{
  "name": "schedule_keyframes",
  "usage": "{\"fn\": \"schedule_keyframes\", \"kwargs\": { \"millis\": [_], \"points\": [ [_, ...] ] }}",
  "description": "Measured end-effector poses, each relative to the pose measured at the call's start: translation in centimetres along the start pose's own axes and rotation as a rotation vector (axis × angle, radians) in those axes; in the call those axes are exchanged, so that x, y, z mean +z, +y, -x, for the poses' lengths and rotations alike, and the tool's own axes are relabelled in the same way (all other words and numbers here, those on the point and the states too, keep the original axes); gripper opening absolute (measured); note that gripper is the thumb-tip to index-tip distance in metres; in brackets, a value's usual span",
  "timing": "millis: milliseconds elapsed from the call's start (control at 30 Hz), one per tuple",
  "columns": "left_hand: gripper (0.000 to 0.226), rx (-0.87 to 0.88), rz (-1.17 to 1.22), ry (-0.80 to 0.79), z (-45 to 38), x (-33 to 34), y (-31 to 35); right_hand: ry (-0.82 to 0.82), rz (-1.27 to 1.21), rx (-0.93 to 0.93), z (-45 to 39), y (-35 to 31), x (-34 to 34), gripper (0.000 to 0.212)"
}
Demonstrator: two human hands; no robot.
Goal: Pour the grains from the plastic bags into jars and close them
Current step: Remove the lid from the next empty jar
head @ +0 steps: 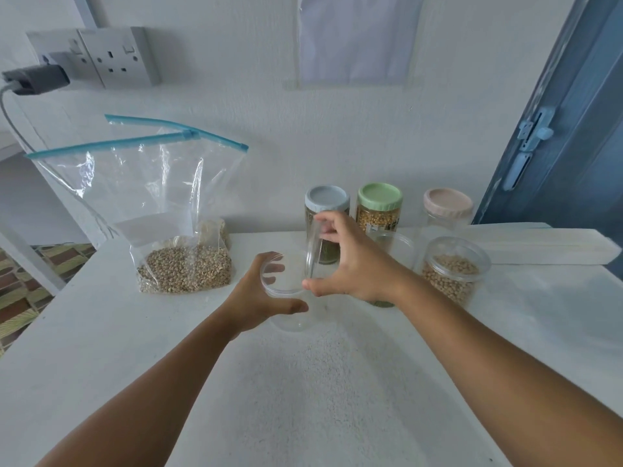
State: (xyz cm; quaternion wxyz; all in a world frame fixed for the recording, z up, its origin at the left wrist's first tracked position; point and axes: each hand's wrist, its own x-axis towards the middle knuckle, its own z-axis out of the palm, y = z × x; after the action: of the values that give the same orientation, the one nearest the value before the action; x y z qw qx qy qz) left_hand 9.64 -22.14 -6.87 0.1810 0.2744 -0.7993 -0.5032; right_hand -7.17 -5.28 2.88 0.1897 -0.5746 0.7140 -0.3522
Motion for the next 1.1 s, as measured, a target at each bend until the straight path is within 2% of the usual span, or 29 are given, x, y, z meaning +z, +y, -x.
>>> {"fn": "schedule_keyframes", "kwargs": {
  "millis": [133,233,400,600,700,867,1100],
  "points": [
    [0.116,-0.031,0.005,0.046,0.7,-1.9,-0.6,0.09,-0.234,0.051,1.8,2.3,1.9,0.113],
    [0.12,-0.053,-0.001,0.076,1.3,-3.4,-1.1,0.059,-0.32,0.146,3.3,4.1,4.1,0.113],
    [0.122,-0.064,-0.007,0.084,2.1,-4.4,-1.5,-0.023,-0.233,0.303,5.1,5.9,6.7,0.116],
    [0.123,-0.067,0.003,0.082,2.2,-4.4,-1.4,-0.107,0.133,0.391,6.0,6.6,6.8,0.111],
    [0.124,-0.071,0.009,0.085,2.3,-4.4,-1.4,-0.17,0.224,0.462,5.8,6.5,6.5,0.112],
    [0.123,-0.08,0.008,0.066,2.4,-4.2,-1.1,-0.208,0.283,0.535,4.6,6.6,6.1,0.116],
    [0.12,-0.076,0.022,0.004,2.7,-3.1,-0.7,-0.193,0.207,0.602,4.0,7.4,5.7,0.122]
  ]
}}
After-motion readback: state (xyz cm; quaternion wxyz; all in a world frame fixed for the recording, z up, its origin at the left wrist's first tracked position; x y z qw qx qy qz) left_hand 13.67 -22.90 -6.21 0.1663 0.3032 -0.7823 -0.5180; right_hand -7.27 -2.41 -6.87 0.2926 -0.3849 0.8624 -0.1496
